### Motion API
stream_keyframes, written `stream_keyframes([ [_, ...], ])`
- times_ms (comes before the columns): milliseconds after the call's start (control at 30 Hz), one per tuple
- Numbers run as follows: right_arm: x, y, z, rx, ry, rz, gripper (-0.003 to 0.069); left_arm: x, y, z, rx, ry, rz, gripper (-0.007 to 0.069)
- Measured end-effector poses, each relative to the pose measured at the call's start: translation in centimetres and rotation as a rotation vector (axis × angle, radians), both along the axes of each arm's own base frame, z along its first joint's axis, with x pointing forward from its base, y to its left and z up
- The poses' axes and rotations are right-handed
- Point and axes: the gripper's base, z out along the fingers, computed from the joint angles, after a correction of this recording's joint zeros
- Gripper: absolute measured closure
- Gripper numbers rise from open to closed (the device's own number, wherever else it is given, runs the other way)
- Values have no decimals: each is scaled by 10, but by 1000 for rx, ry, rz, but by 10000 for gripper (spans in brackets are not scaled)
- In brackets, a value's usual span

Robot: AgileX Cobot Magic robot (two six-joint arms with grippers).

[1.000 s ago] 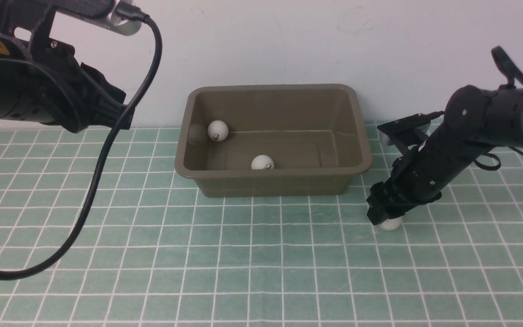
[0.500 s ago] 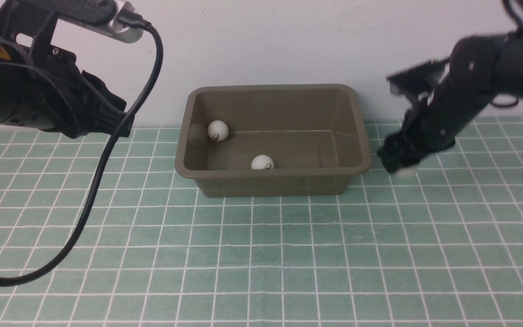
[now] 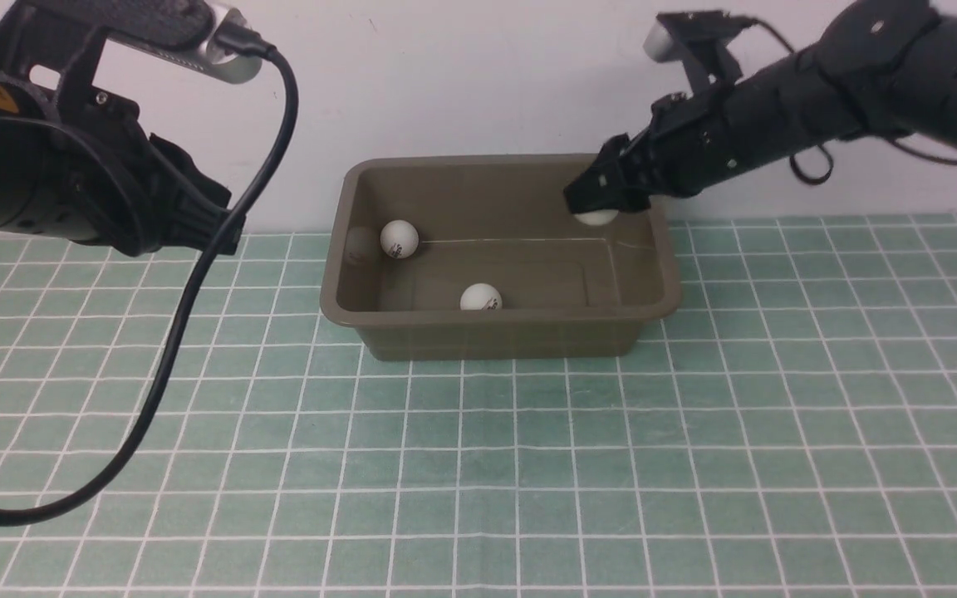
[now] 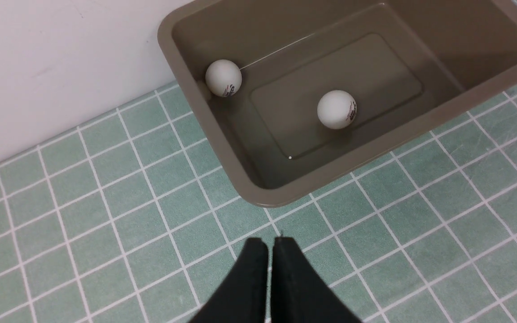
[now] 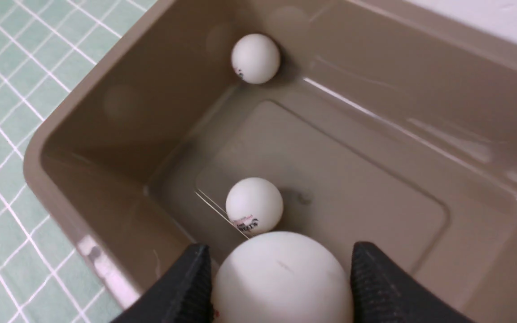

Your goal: Put the table tennis balls in the box on the green coffee tablecloth.

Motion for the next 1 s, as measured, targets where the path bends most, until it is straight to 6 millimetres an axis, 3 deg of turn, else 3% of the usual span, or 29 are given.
stream_keyframes([
  [133,8,3,-22,22,34,-7,293,-1,0,-1,2,9,-3,629],
  [167,12,3,-33,22,43,-25,249,-1,0,-1,4,20,-6,629],
  [200,13,3,-33,21,42,-26,242,-1,0,-1,4,20,-6,629],
  [233,15,3,-37,15,30,-40,176,-2,0,-2,5,29,-8,629],
  [267,16,3,-37,14,28,-41,169,-2,0,-2,5,29,-8,629],
  [300,18,2,-35,5,-5,-50,115,-2,0,-2,6,32,-9,629],
  [400,16,-9,-1,-3,-122,-100,89,-3,0,-3,7,39,-11,629],
  [533,5,-41,57,-42,-265,-201,113,-3,0,-3,8,44,-12,629],
  [633,-19,-81,112,-126,-377,-311,135,-3,0,-3,8,44,-12,629],
  [733,-48,-108,151,-215,-443,-405,139,-3,0,-3,8,43,-12,629],
  [1000,-104,-135,186,-359,-479,-537,141,-3,0,-3,8,42,-12,629],
])
